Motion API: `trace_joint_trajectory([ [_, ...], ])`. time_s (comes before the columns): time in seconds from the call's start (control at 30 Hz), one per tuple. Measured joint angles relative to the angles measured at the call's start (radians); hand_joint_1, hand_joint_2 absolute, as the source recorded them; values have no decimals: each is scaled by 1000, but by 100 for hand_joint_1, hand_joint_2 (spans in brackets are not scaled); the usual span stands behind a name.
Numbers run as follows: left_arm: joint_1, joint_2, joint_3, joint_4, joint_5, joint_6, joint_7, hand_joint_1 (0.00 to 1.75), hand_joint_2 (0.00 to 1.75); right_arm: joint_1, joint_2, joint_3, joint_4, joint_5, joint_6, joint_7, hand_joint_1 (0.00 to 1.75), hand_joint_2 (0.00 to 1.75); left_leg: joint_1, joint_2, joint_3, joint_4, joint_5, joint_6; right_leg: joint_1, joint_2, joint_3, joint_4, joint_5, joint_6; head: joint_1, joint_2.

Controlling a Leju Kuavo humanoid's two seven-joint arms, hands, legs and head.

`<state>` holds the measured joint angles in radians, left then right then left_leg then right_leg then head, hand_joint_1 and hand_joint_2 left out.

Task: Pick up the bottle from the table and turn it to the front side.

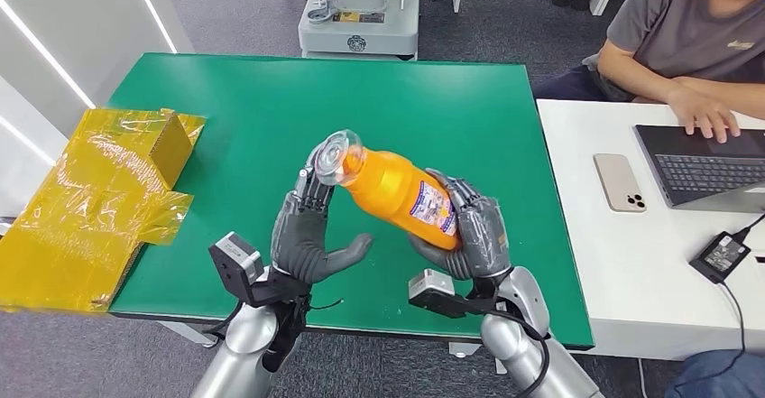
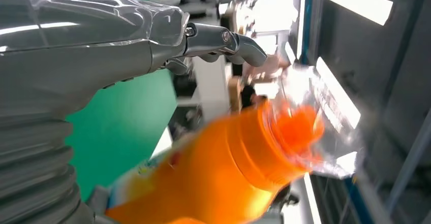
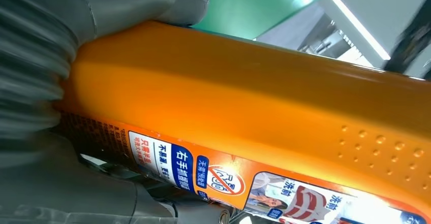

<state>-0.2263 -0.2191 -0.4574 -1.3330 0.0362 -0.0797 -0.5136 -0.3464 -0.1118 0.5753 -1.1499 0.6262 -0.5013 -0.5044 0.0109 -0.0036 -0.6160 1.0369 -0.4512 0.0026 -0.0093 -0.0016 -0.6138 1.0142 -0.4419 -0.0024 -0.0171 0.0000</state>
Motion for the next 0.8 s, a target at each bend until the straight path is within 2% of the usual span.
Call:
trace_joint_trajectory([
  [0.1,-8,0,-2,23,-1,-43,3,0,175,20,0,5,-12,22,20,-1,175,175,0,0,0,0,0,0,0,0,0,0,0,0,0,0],
  [0.4,-13,0,-2,55,-3,-57,2,0,175,41,0,13,-26,29,34,0,175,175,0,0,0,0,0,0,0,0,0,0,0,0,0,0],
  [0.8,-22,0,-1,75,-19,-78,1,0,175,46,0,22,-19,94,237,34,175,175,0,0,0,0,0,0,0,0,0,0,0,0,0,0],
])
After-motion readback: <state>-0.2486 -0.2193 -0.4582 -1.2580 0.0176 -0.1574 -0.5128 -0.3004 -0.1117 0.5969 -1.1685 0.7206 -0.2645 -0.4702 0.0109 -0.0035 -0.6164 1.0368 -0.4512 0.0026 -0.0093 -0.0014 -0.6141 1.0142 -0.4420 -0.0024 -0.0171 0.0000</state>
